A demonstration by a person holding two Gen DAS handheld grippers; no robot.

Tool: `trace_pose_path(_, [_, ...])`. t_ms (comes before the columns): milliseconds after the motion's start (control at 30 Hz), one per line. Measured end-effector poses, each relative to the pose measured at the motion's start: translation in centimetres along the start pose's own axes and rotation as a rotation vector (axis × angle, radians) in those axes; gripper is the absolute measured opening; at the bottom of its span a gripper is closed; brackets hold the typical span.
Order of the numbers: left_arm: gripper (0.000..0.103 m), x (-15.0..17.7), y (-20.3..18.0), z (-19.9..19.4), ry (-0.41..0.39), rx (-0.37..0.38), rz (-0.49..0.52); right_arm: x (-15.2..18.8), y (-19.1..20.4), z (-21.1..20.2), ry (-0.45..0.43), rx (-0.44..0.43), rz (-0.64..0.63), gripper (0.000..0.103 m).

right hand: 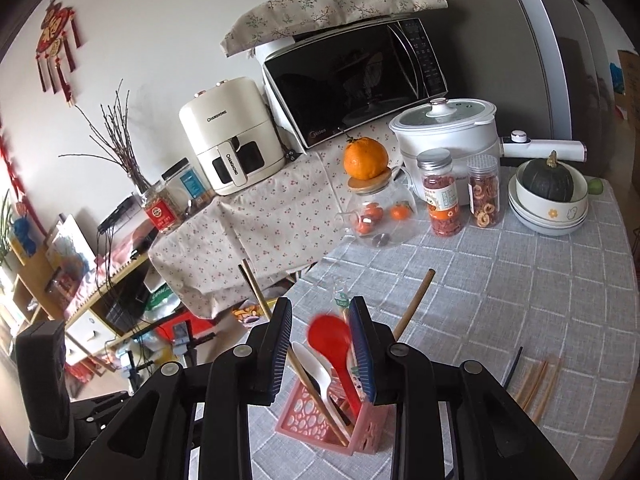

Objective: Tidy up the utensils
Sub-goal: 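Lower the red spoon into the pink basket and open the right tool, then grasp the black chopstick on the table with the left tool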

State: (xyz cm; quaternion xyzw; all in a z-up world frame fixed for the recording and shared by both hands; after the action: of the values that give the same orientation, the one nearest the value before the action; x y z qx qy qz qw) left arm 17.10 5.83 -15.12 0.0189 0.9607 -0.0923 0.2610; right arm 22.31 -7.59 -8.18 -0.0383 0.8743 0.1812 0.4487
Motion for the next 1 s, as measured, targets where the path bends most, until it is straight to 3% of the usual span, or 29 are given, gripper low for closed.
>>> trace_pose_path(233, [0.069, 1.1, -1.4, 0.0, 0.044, 0.034, 0.015, -0.3, -2.6, -3.5, 0.029, 0.039, -0.022, 0.047])
trace_pose_path(567, [0.075, 3.1, -5.5, 0.5, 0.112, 0.043, 0.096, 4.1, -9.7, -6.3, 0.229, 0.162, 0.015, 0.068])
trace_pose_path(1000, [0.075, 5.6, -14.1, 2.7, 0.193, 0.054, 0.287, 11.1, -18.8, -8.7, 0.519, 0.303, 0.158, 0.073])
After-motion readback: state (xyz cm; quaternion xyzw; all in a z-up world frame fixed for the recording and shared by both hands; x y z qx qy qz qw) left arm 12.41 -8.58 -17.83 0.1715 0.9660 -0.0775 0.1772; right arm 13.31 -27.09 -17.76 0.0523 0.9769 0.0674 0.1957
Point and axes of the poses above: each gripper's, at about its wrist camera, not at the fingertips, and z roughly the way its jaws point, y to its left, x to its underside, the point moved 9 cm from there along z, roughly the way its jaws point, and after that the axes turned 9 degrees about -z, right-handed, at the moved point
